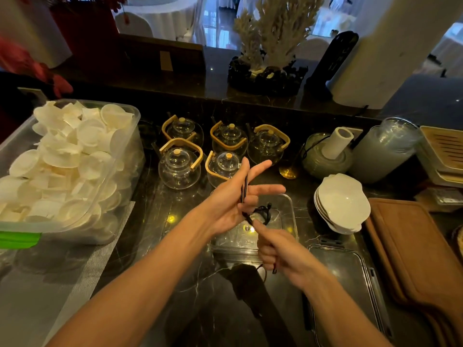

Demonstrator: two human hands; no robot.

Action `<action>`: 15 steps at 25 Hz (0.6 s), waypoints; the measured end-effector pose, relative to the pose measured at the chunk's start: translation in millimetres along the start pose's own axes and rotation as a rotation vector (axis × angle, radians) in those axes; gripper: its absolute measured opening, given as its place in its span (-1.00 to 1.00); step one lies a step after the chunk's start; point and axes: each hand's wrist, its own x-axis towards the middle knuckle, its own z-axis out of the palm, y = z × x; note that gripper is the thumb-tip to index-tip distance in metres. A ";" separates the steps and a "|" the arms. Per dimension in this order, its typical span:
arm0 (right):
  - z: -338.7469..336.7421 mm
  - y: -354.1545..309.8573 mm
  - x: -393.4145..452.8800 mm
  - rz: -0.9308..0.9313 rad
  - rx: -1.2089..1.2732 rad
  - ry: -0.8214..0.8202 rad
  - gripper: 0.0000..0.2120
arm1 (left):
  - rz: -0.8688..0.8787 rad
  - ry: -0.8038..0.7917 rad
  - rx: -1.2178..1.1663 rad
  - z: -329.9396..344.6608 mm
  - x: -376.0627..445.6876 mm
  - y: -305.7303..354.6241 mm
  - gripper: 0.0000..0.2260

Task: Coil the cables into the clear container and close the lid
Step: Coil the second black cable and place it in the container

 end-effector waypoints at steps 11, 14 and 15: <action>-33.5 -78.4 40.1 0.045 -0.200 -0.127 -0.78 | -0.238 -0.068 0.292 -9.3 -10.9 -11.1 -0.45; -23.0 -96.1 38.8 0.053 -0.334 -0.005 -0.64 | -0.280 0.066 0.376 -17.2 -10.2 -15.2 -0.39; -17.2 -100.7 36.3 0.021 -0.398 0.025 -0.64 | -0.284 0.093 0.375 -19.7 -9.3 -15.4 -0.38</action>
